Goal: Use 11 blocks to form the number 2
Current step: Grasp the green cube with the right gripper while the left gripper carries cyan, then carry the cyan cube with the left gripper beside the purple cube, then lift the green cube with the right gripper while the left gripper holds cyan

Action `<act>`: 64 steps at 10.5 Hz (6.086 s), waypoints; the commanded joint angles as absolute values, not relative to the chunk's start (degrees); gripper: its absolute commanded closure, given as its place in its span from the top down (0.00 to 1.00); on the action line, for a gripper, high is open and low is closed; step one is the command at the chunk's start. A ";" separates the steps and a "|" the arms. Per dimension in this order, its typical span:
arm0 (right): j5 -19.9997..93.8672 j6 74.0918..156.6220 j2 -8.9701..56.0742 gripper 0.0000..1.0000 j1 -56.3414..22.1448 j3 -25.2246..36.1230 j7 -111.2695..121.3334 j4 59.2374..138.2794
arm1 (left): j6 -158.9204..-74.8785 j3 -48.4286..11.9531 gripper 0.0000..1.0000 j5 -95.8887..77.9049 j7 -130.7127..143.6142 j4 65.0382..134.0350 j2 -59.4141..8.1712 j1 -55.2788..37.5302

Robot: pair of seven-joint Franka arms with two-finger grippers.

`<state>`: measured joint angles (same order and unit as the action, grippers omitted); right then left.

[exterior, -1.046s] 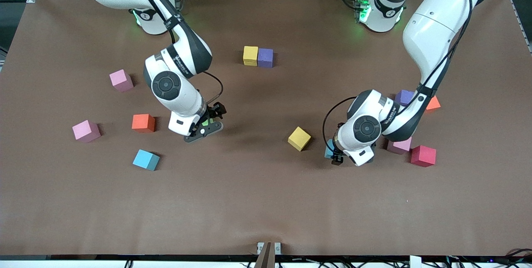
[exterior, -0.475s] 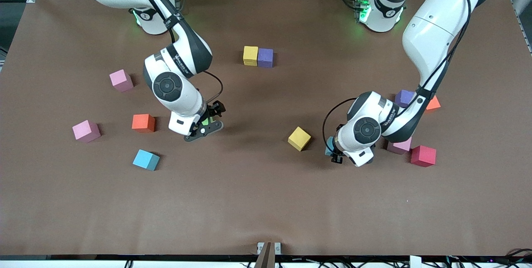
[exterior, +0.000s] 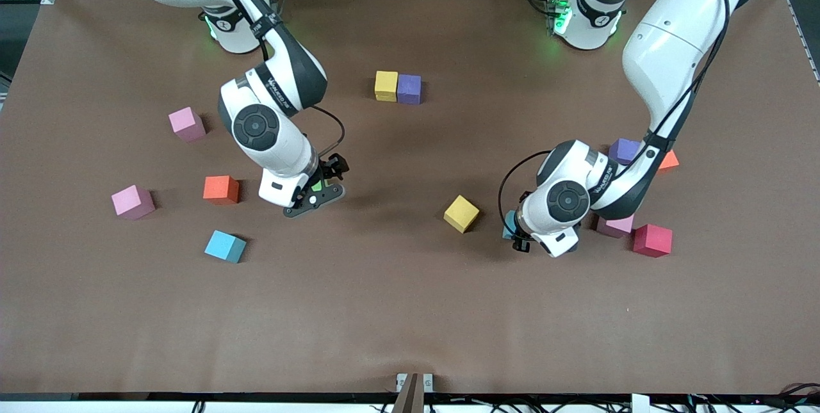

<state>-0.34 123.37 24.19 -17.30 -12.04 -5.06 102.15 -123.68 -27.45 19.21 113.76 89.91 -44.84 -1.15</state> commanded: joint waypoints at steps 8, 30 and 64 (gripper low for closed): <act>-1.14 123.05 24.08 1.00 -15.47 -12.39 -4.66 101.78 | -123.91 -36.89 0.12 12.57 130.39 110.27 -29.27 -0.35; -1.41 136.41 30.85 1.00 -13.80 -12.13 -5.01 110.83 | -146.34 -57.04 0.17 11.33 158.27 133.86 -27.68 0.35; -5.01 130.17 26.46 0.00 -14.50 -12.83 -2.64 108.63 | -145.55 -47.02 0.18 25.40 167.70 129.46 -29.79 -12.13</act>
